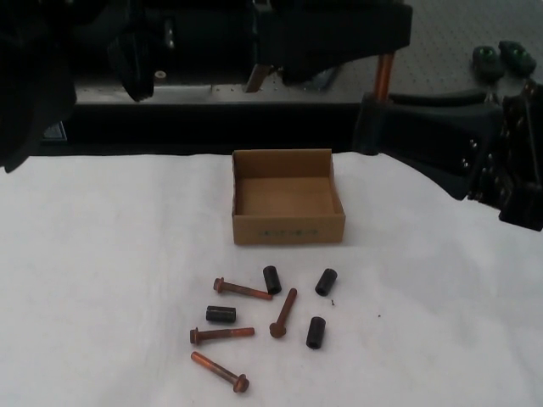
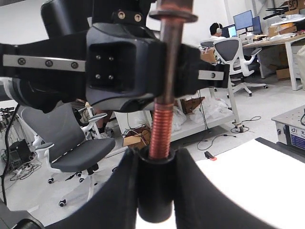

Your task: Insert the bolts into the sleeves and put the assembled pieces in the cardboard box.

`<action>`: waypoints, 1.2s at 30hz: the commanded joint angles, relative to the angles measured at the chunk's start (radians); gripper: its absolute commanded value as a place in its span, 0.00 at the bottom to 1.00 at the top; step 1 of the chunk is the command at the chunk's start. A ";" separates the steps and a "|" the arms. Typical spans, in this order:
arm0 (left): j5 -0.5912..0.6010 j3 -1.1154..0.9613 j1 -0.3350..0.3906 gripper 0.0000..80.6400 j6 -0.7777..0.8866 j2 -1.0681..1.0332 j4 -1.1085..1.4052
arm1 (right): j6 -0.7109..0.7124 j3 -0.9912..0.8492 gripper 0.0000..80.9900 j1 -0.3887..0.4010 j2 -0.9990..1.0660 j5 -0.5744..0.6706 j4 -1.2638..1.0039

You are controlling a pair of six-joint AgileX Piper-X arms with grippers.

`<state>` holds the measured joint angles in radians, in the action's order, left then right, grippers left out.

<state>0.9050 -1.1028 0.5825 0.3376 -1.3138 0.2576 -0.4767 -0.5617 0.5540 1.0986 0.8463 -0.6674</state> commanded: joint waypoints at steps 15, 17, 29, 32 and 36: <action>0.081 -0.005 0.000 0.09 -0.009 0.004 -0.147 | -0.001 -0.015 0.03 -0.023 -0.002 -0.060 -0.103; 0.080 -0.005 0.000 0.26 -0.009 0.004 -0.147 | -0.001 -0.015 0.03 -0.023 -0.002 -0.060 -0.103; 0.067 -0.005 0.000 0.46 -0.012 0.004 -0.113 | -0.001 -0.015 0.03 -0.023 -0.002 -0.048 -0.103; 0.052 -0.005 0.000 0.46 -0.017 0.004 -0.055 | 0.001 -0.015 0.03 -0.023 -0.002 -0.033 -0.103; 0.015 -0.005 0.000 0.46 -0.017 0.004 0.018 | 0.033 -0.015 0.03 -0.023 -0.002 0.030 -0.101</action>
<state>0.9414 -1.1060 0.5785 0.3332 -1.3133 0.2028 -0.4714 -0.5618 0.5366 1.1057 0.8284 -0.7528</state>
